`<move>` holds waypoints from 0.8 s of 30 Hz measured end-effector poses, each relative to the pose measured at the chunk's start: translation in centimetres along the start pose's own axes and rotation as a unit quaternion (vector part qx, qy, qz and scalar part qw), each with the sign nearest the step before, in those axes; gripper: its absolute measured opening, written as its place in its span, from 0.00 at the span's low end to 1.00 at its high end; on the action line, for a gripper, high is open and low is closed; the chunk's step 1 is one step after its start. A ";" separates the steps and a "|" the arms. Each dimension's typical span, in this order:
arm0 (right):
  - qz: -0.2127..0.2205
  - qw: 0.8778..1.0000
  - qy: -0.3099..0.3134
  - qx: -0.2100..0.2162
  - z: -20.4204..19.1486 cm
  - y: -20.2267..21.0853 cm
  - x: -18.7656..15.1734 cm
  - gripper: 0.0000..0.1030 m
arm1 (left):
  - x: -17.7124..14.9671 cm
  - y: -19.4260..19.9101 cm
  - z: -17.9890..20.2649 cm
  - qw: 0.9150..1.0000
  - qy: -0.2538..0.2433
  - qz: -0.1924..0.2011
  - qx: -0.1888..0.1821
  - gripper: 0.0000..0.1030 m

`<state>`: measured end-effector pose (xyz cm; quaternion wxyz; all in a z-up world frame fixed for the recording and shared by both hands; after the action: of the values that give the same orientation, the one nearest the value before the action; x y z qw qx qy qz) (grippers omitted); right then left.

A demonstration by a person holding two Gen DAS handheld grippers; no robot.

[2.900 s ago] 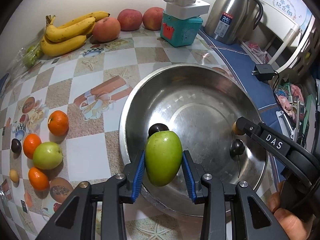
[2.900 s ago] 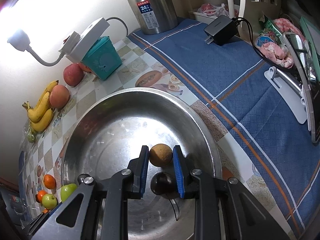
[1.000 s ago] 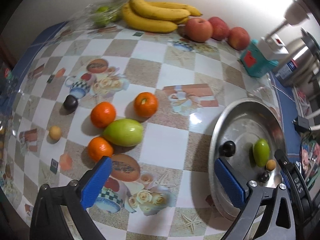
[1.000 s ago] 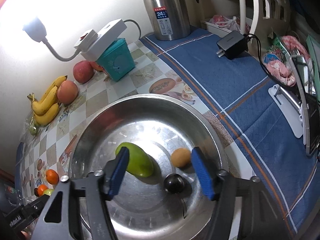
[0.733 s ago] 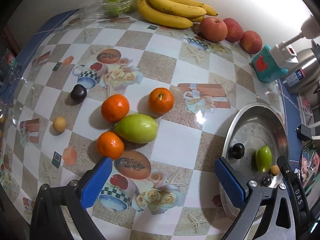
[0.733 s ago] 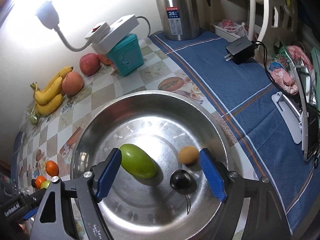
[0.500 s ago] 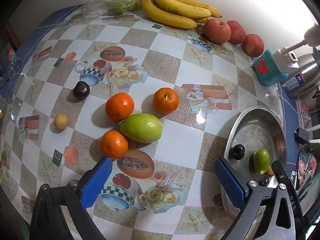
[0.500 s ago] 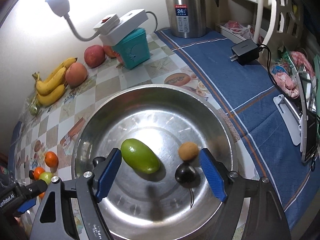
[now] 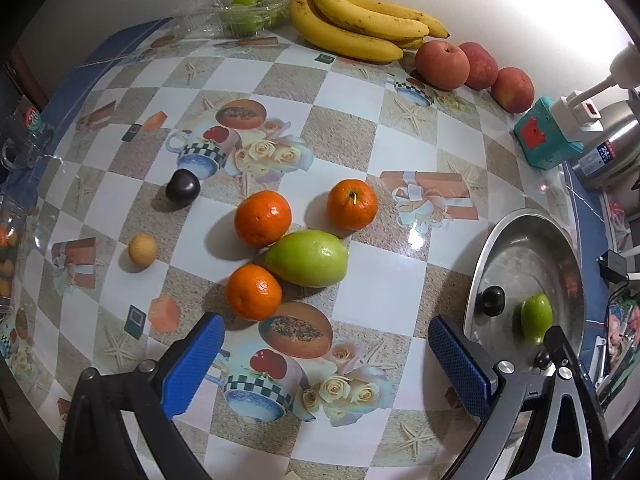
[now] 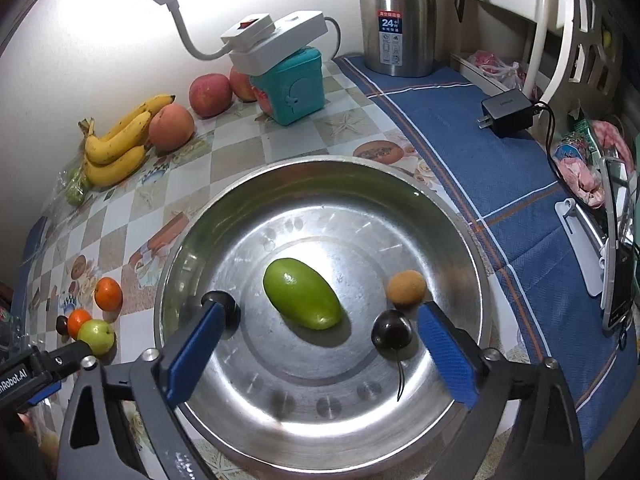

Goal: Organize fruits
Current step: 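Withdraw both open grippers from the tray back toward the loose fruit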

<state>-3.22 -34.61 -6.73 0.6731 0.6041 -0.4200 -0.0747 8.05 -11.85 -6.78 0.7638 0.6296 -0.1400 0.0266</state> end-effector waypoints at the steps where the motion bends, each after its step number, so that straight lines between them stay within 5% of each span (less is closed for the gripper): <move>1: -0.002 1.000 0.001 -0.003 0.0 -0.1 -0.1 1.00 | 0.0 0.0 -0.1 1.000 0.000 0.001 0.001 1.00; 13: -0.019 1.000 0.006 -0.002 -0.7 0.2 -0.6 1.00 | 0.2 1.2 1.7 0.997 -0.075 0.013 -0.010 1.00; 24: -0.032 0.998 0.028 0.039 -4.4 1.1 -1.7 1.00 | 1.8 3.1 -1.2 0.990 -0.137 0.042 0.008 1.00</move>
<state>-1.86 -29.99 -6.18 0.6577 0.6451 -0.3839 -0.0624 9.35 -10.25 -3.55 0.7304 0.6273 -0.2689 -0.0266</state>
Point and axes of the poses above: each gripper's, at about its wrist camera, not at the fingertips, and y roughly against the way its jaws point, z to its right, x to its top, the point moved 6 cm from there along -y, roughly the way its jaws point, and after that the axes turned 3 degrees about -x, right-handed, at the moved point
